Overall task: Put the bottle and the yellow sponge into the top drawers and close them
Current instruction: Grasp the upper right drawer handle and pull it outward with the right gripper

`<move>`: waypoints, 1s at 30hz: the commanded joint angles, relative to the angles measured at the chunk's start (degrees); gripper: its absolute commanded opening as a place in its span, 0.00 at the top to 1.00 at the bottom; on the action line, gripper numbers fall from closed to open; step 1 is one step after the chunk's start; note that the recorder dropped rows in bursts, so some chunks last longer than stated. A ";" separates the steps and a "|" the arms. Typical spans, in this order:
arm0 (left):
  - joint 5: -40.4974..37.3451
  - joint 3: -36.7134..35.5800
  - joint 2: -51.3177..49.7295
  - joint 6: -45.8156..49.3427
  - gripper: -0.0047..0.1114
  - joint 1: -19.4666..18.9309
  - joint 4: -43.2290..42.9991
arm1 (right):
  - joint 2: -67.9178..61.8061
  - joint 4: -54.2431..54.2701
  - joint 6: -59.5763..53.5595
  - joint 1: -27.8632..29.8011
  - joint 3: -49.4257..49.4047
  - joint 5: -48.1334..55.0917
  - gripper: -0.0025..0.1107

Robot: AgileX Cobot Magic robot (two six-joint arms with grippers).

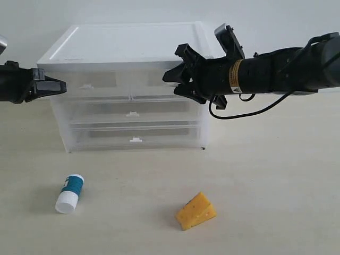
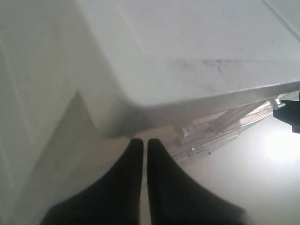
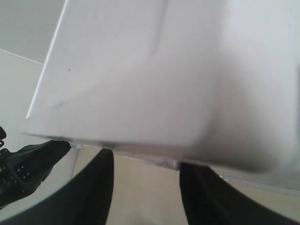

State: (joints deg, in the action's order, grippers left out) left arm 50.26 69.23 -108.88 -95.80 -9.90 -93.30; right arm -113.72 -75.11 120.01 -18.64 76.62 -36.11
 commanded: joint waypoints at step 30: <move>-0.38 0.75 0.53 0.83 0.93 -0.19 2.40 | -3.22 6.23 -2.62 0.39 2.79 0.03 0.61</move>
State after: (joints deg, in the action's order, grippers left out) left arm 50.49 69.23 -108.88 -95.29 -9.90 -93.07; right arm -116.84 -73.15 118.82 -18.82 77.37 -36.99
